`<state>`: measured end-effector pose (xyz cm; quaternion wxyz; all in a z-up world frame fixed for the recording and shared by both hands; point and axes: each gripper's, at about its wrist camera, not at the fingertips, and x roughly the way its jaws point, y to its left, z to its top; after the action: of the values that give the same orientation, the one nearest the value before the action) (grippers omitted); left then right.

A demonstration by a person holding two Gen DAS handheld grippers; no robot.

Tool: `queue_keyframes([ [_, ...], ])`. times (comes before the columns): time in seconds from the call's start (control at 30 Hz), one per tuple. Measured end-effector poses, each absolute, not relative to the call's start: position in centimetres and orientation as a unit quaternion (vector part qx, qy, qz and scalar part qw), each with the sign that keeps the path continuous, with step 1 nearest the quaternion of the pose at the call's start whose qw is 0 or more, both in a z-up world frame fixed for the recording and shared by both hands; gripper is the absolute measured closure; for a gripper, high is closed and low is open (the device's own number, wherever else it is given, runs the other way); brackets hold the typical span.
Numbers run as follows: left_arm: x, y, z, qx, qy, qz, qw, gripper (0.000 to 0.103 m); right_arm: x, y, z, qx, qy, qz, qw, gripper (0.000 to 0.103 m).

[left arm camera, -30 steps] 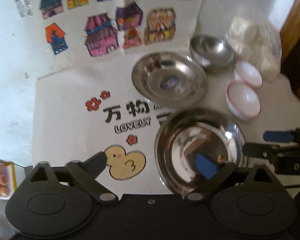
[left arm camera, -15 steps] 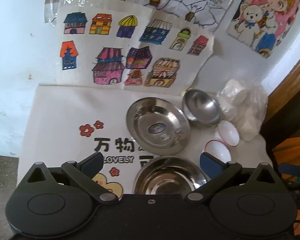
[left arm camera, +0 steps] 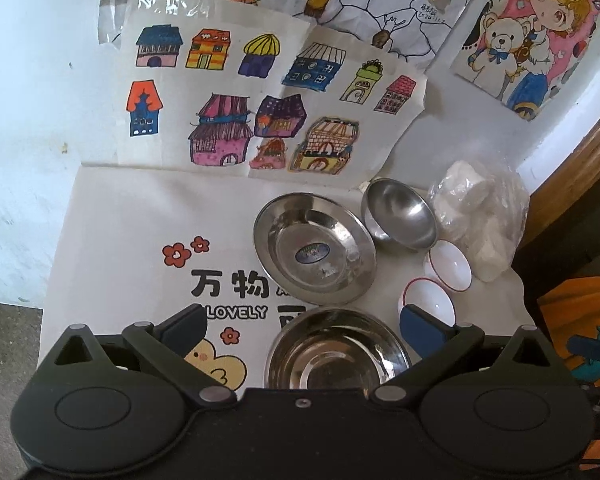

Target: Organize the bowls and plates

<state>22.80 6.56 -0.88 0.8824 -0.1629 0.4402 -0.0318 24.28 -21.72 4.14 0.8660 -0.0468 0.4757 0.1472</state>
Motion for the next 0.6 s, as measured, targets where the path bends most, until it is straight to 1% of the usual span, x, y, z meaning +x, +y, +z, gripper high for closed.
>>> queue_keyframes([
  [0.17, 23.8, 5.2, -0.6, -0.146, 0.428, -0.018, 0.892, 0.001, 25.5, -22.8, 3.4, -0.036, 0.467, 0.16, 0.869, 0.0],
  [0.27, 24.6, 4.6, -0.1, -0.153, 0.42, 0.002, 0.895, 0.001, 26.9, -23.4, 2.8, -0.02, 0.467, 0.172, 0.867, 0.0],
  [0.43, 26.5, 3.9, 0.2, -0.158, 0.447, 0.033, 0.88, 0.001, 29.2, -23.3, 1.2, -0.006, 0.466, 0.202, 0.861, 0.0],
  [0.6, 27.7, 3.9, 0.2, -0.148, 0.447, 0.069, 0.879, 0.001, 31.0, -22.7, -0.7, 0.004, 0.476, 0.232, 0.848, 0.0],
])
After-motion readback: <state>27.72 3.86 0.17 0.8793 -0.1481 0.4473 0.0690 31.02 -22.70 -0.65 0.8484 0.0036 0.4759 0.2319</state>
